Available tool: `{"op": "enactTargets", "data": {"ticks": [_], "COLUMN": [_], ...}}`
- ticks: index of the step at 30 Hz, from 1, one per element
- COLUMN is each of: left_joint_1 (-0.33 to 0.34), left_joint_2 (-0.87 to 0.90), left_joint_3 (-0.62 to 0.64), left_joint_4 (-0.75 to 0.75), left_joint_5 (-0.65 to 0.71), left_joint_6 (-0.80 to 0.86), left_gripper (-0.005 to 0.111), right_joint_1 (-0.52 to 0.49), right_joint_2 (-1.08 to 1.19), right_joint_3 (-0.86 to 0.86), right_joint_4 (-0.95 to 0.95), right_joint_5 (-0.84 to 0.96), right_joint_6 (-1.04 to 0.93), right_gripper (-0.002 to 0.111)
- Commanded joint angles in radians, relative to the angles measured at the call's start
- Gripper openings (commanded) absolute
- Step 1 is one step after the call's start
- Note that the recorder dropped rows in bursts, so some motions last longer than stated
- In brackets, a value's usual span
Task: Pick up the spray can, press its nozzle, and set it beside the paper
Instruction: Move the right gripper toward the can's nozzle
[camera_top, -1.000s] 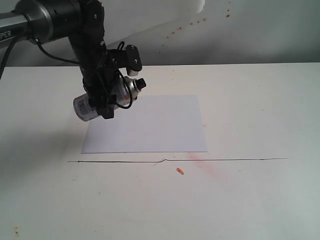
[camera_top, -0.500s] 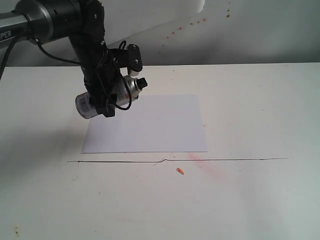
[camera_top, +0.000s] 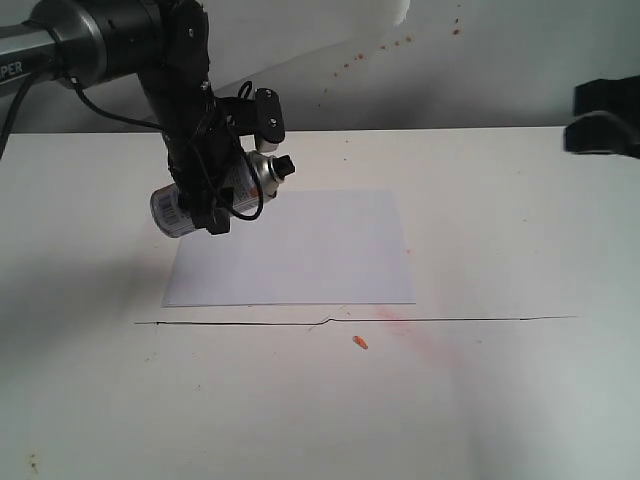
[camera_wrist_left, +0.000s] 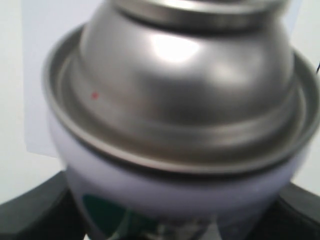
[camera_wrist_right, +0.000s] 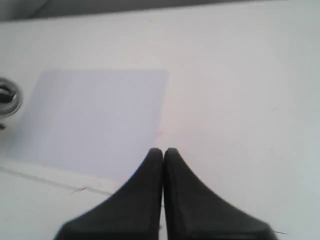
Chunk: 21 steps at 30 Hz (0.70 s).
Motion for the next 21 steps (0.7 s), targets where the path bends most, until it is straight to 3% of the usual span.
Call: {"op": "enactTargets", "data": {"ticks": [1,4,13,21], "left_joint_1": [-0.001,-0.001,-0.001,-0.001], "left_joint_2": [-0.014,-0.014,-0.013,0.033], "left_joint_3": [-0.013,-0.013,-0.013,-0.013], "left_joint_4": [-0.001,-0.001,-0.001,-0.001], "left_joint_5": [0.002,0.006,-0.006,-0.021], "left_joint_6": [0.005,0.005,0.005,0.008], "left_gripper": [0.0,0.0,0.0,0.0], "right_joint_1": [-0.006,-0.006,-0.006,0.056], "right_joint_2": [0.249,0.354,0.533,0.644], "right_joint_3": [-0.117,-0.148,-0.153,-0.362], "right_joint_4": [0.237,0.414,0.674,0.615], "right_joint_5": [0.148,0.148,0.218,0.324], "right_joint_6": [-0.105,-0.105,-0.269,-0.216], "right_gripper": [0.0,0.0,0.0,0.0]}}
